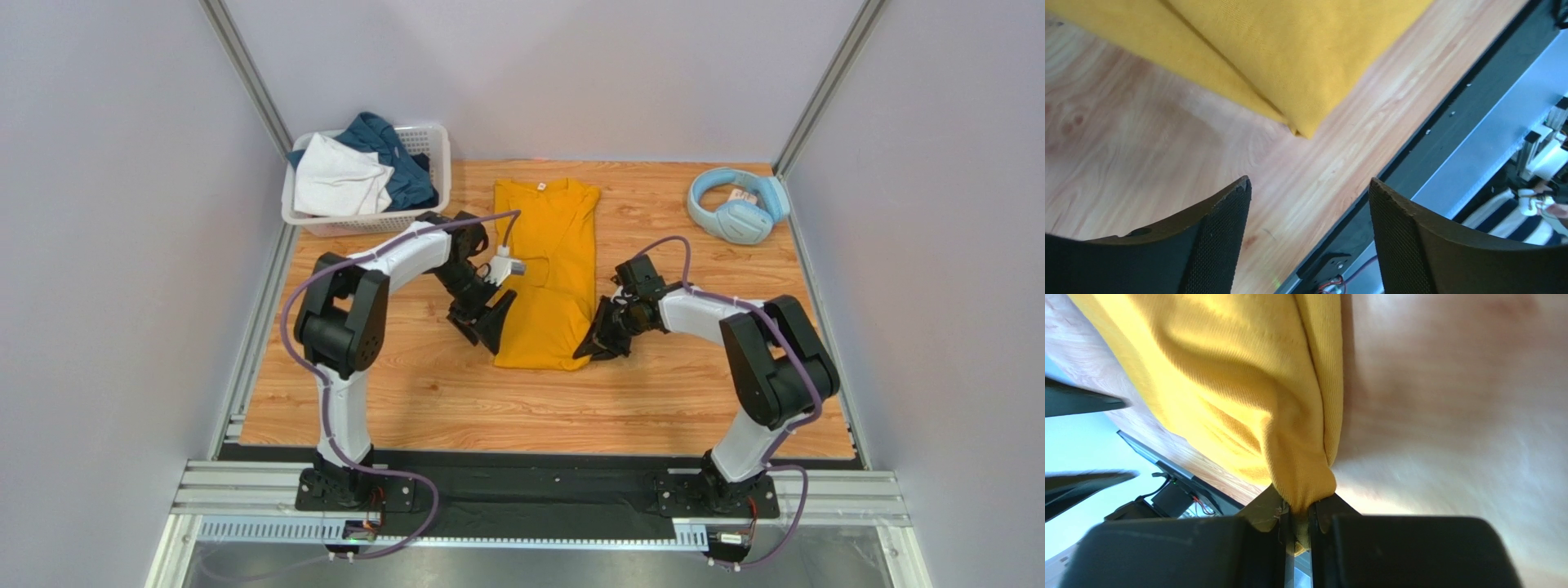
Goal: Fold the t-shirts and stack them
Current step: Fold the tshirt
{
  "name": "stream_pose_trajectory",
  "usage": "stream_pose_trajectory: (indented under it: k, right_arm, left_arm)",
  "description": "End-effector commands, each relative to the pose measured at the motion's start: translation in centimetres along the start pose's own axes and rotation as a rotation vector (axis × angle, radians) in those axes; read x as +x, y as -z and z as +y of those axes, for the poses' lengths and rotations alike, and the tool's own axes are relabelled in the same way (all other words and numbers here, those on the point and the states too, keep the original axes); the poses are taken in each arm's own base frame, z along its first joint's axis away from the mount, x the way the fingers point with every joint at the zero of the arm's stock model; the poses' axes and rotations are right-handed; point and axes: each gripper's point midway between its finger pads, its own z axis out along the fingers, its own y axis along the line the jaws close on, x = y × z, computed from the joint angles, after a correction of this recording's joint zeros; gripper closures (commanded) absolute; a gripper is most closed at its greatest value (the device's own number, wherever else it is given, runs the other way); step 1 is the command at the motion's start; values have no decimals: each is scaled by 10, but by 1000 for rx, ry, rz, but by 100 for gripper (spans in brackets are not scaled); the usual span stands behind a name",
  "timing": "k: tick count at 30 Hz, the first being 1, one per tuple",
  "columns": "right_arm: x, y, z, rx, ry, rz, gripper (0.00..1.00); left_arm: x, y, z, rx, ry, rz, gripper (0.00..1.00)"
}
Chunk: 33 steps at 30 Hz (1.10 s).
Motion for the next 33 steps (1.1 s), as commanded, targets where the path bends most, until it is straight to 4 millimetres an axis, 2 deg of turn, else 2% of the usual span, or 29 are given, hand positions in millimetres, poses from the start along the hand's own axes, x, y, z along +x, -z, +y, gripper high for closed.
stream_pose_trajectory:
  k: [1, 2, 3, 11, 15, 25, 33]
  right_arm:
    - [6, 19, -2, 29, 29, -43, 92]
    - [6, 20, -1, 25, 28, -43, 92]
    - [6, 19, 0, 24, 19, -40, 92]
    - [6, 15, 0, 9, 1, -37, 93]
    - [7, 11, 1, -1, -10, -26, 93]
    - [8, 9, 9, -26, -8, -15, 94]
    - [11, 4, 15, -34, 7, 0, 95]
  left_arm:
    - [-2, 38, -33, -6, -98, -100, 22]
    - [-2, 37, -35, -1, -96, -99, 22]
    - [1, 34, -33, -2, -88, -85, 1]
    - [38, -5, -23, -42, -90, 39, 0]
    - [42, -20, -23, -52, -81, 78, 0]
    - [15, -31, -5, -126, -28, 9, 0]
    - [-5, -38, -4, -112, -12, -56, 0]
